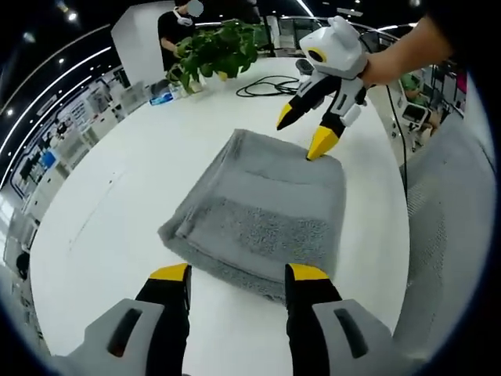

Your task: Fold the towel on the table until its edges align and the towel forms a compact rectangular stack.

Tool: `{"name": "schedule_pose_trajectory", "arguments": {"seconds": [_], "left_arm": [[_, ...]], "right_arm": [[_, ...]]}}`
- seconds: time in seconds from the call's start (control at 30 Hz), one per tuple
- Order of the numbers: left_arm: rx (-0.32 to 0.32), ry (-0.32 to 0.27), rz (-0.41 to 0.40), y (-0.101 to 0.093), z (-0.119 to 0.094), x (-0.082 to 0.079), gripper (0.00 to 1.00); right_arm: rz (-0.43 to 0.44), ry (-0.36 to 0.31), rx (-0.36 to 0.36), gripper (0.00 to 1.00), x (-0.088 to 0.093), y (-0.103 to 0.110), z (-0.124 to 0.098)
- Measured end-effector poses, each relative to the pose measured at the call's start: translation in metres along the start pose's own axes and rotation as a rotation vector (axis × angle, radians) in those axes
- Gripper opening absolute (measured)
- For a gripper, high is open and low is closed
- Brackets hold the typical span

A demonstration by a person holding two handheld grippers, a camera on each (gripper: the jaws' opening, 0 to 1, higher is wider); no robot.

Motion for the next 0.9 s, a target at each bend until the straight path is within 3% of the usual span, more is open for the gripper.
{"name": "schedule_pose_trajectory", "arguments": {"seconds": [0.3,0.57,0.77,0.87,0.9], "left_arm": [[-0.063,0.038,0.038,0.007,-0.013,0.008,0.47],[-0.078,0.058,0.022,0.007,-0.024,0.02,0.47],[-0.02,0.004,-0.043,-0.006,-0.024,0.014,0.52],[0.067,-0.022,-0.126,-0.022,-0.022,0.01,0.56],[0.056,-0.021,-0.111,-0.02,-0.021,0.01,0.59]], "right_arm": [[0.038,-0.044,-0.002,0.5,-0.011,0.005,-0.012],[0.014,-0.049,-0.055,0.51,0.0,0.022,-0.016],[-0.006,-0.052,-0.088,0.58,0.001,0.036,-0.018],[-0.013,-0.049,-0.098,0.61,0.0,0.041,-0.018],[-0.011,-0.047,-0.1,0.62,0.0,0.043,-0.018]]}}
Point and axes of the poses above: the point that each gripper's makers call its tool centre point, and the gripper's own axes: z roughly forward along the fingers, y roughly to its left, x roughly out of its underside, the point moved 1 cm from there along -z, roughly backward along the fingers, and after that the axes turned 4 degrees about y, right-handed, at the moved point
